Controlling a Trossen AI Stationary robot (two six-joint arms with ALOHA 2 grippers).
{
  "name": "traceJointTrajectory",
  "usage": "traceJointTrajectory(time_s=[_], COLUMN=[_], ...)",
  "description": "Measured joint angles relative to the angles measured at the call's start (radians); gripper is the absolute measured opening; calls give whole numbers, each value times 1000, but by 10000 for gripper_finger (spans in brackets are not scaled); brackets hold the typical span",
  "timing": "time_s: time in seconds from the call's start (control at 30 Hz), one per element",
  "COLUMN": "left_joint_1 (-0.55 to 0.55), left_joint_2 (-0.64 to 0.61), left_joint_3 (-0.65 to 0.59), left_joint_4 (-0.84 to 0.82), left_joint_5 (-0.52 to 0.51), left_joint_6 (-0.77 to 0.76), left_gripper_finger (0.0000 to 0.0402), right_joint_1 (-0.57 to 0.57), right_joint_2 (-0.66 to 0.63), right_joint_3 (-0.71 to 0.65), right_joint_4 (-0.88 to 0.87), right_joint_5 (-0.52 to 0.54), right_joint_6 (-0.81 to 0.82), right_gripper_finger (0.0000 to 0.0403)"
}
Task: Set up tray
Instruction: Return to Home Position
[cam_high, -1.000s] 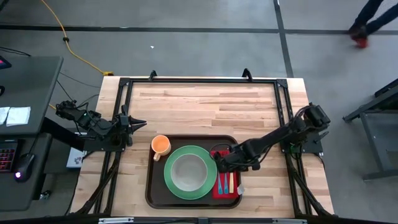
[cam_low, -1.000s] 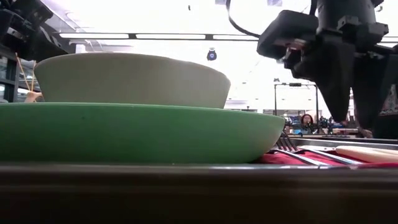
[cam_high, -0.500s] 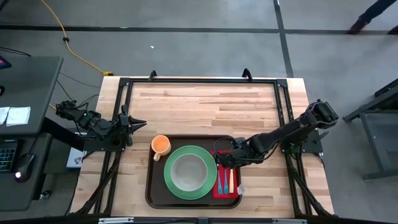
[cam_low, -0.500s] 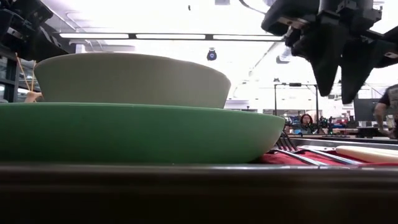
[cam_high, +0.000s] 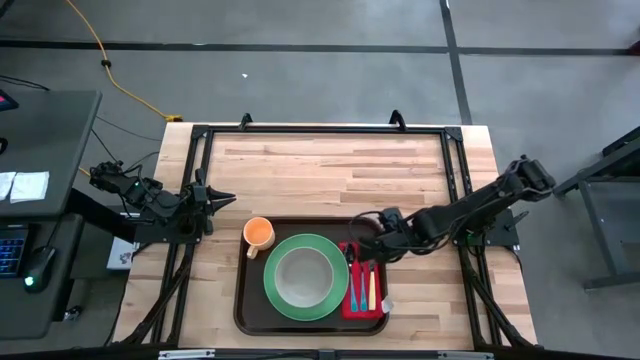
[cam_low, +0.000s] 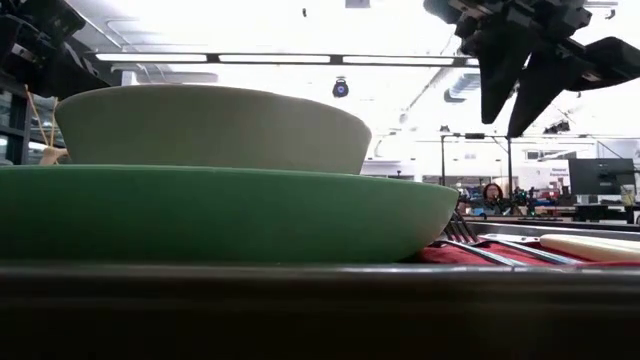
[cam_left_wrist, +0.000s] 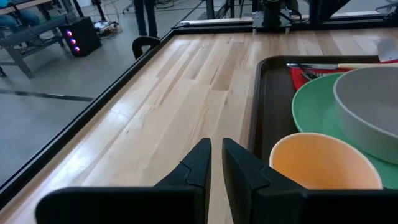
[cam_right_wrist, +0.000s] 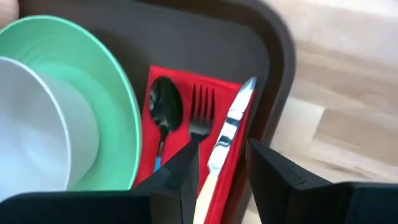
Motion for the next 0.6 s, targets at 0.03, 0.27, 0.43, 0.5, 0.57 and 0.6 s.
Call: traceJointTrajectory(time_s=[0.03, 0.27, 0.43, 0.5, 0.57, 0.6], left_joint_1=[0, 0, 0, 0, 0, 0], left_joint_2=[0, 0, 0, 0, 0, 0], left_joint_3=[0, 0, 0, 0, 0, 0], left_joint_4=[0, -1, 4, 13, 30, 39], left_joint_5=[0, 0, 0, 0, 0, 0], left_joint_6=[0, 0, -5, -30, -39, -38], left_gripper_finger=[69, 69, 69, 69, 69, 69], right_joint_1=[0, -1, -1, -1, -1, -1], right_joint_2=[-6, -52, -102, -129, -158, -174], right_joint_3=[0, 0, 0, 0, 0, 0], right_joint_4=[-12, -69, -117, -133, -136, -133], right_joint_5=[10, 56, 112, 154, 200, 224], right_joint_6=[-3, -86, -108, -116, -153, -174], right_gripper_finger=[110, 110, 110, 110, 110, 110])
